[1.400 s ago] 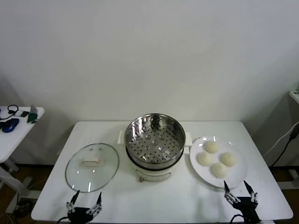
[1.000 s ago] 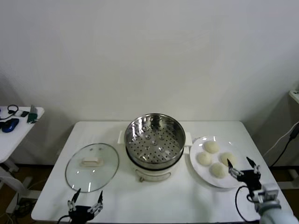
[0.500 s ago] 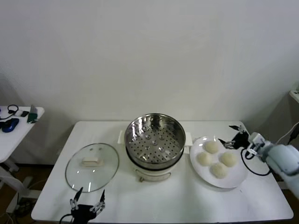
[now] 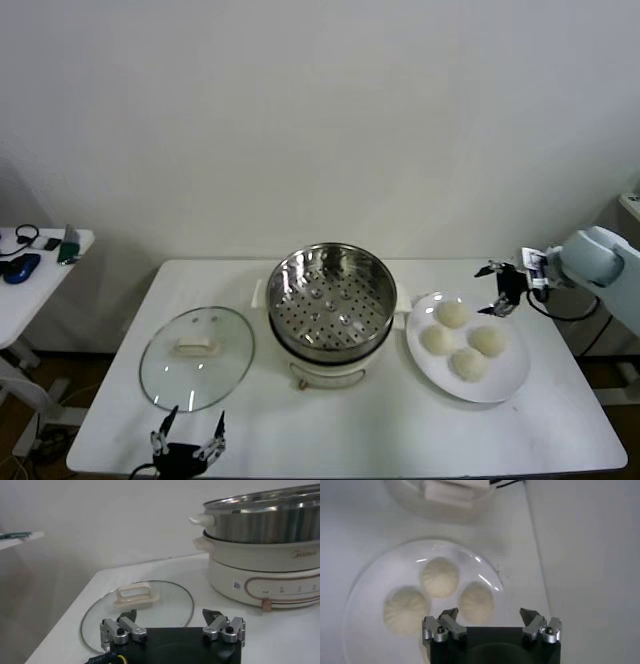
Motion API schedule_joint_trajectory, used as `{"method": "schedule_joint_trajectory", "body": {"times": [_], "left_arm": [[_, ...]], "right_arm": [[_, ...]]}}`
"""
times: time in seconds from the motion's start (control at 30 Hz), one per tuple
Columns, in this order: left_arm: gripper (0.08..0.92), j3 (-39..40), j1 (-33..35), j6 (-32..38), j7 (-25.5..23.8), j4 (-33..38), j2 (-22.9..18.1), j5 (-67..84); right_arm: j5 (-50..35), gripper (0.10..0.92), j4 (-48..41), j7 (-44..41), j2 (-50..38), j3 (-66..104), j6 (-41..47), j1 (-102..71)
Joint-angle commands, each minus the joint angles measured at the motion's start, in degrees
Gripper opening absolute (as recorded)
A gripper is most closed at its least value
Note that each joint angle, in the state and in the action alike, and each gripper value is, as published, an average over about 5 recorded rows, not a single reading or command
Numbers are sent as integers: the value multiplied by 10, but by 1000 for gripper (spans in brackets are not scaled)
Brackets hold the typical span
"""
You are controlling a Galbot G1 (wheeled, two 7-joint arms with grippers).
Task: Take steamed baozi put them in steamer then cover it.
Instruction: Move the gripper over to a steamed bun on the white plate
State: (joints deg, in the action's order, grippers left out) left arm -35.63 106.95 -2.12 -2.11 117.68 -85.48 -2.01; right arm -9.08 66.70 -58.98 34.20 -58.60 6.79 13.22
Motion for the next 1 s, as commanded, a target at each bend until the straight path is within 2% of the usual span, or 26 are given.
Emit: {"method": "schedule_joint_trajectory", "body": {"times": [0.03, 0.77, 0.87, 1.0], "left_arm": [[823, -1, -1, 1, 0, -1, -1, 0], [823, 0, -1, 7, 4, -16, -3, -6], [823, 2, -1, 8, 4, -18, -3, -6], [823, 2, -1, 9, 5, -20, -3, -6]], "right_arm": [[-6, 823, -96, -71, 90, -214, -20, 156], [41, 819, -260, 17, 203, -39, -19, -46], [44, 783, -271, 16, 208, -29, -19, -53], [44, 687, -276, 10, 210, -28, -18, -56]]}}
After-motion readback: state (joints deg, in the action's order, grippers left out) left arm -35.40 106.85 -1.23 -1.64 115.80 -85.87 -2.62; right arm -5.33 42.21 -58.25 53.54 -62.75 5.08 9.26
